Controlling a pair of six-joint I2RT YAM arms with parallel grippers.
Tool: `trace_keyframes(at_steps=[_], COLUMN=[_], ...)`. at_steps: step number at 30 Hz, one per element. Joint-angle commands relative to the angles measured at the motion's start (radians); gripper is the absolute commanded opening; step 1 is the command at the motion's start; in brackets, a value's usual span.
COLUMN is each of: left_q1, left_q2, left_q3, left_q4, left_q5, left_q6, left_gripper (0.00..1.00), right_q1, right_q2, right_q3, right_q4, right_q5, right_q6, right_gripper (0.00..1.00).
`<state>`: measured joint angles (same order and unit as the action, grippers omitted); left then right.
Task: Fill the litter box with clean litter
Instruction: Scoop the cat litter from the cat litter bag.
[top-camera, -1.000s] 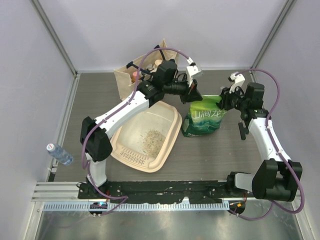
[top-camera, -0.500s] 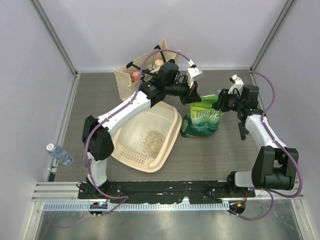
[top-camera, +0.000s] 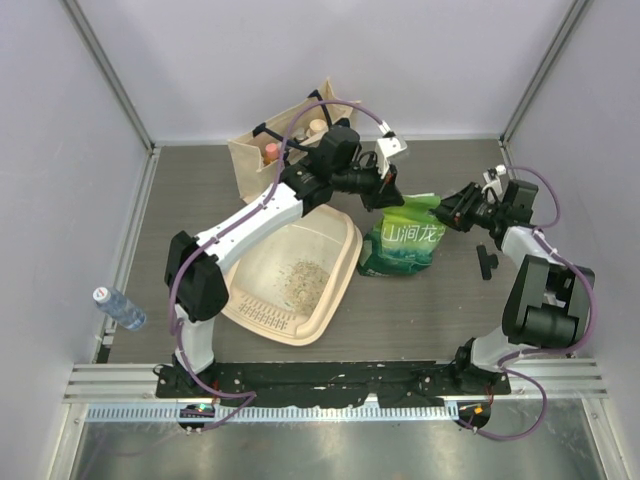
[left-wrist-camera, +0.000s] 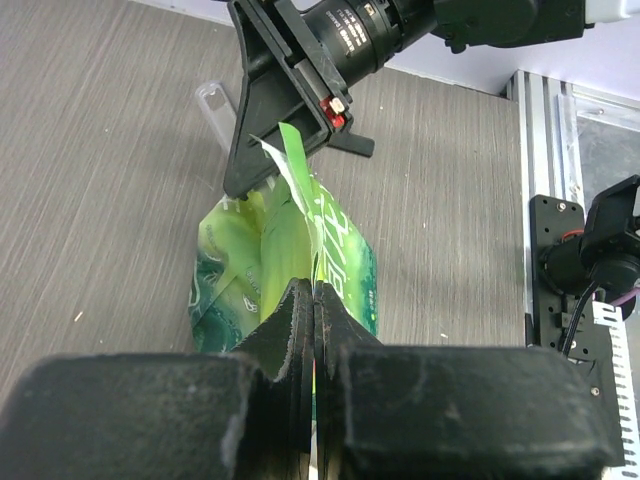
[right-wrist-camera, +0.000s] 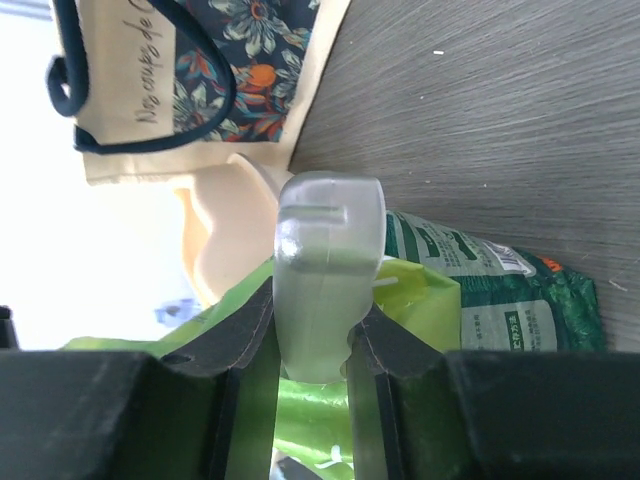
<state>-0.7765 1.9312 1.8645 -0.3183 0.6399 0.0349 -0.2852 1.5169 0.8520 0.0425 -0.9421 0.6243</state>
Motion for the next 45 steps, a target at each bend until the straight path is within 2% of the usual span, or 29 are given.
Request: trace_keyframes(at_steps=[1, 6, 22, 45], left_q1=[0.0, 0.0, 0.002, 0.014], left_q2=[-0.041, -0.04, -0.061, -0.098], left_q3=[0.061, 0.078, 0.07, 0.074], left_q4=[0.051, 0.058, 0.036, 0.039], left_q5=[0.046, 0.049, 0.046, 0.046], left_q6=[0.002, -0.003, 0.025, 0.033], left_gripper=[0.0, 0.0, 0.0, 0.0], right_q1=[-0.068, -0.126, -0.264, -0.325], right_q2=[0.025, 0.023, 0.028, 0.039], right_q3=[-0.001, 0.009, 0.048, 0.121], right_q4=[0.048, 0.155, 0.276, 0.329], right_q5=[-0.018, -0.03, -0.063, -0.167], right_q6=[0.188, 0.327, 0.511, 0.577], right_gripper=[0.01, 0.01, 0.01, 0.01])
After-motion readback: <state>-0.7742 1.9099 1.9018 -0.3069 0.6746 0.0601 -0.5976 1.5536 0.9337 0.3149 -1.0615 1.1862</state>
